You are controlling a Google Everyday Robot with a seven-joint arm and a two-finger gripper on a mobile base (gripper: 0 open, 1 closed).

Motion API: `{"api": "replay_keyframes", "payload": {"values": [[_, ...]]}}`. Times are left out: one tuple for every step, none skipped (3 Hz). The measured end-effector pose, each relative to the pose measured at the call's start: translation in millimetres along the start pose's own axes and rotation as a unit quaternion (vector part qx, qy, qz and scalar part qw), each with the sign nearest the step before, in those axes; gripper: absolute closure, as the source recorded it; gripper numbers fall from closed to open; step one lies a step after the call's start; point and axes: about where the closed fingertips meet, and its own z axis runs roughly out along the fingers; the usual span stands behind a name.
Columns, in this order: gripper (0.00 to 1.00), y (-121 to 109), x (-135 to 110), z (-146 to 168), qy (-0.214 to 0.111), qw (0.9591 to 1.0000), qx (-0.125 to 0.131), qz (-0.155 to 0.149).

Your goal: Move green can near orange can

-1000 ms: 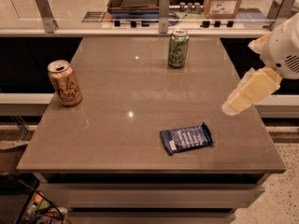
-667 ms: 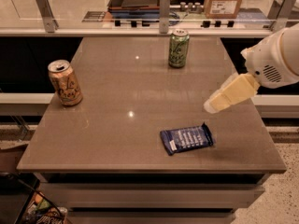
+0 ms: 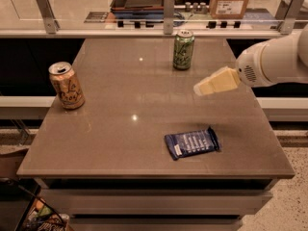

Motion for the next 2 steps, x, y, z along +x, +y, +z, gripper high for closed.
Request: {"api": "replay_keyframes", "payload": {"values": [[0.0,-41.7,-19.5,20.8,-0.048,0.9967,0.058,0.031],[0.0,-73.5,-40.4,32.7,-0.089,0.9912,0.087,0.044]]}}
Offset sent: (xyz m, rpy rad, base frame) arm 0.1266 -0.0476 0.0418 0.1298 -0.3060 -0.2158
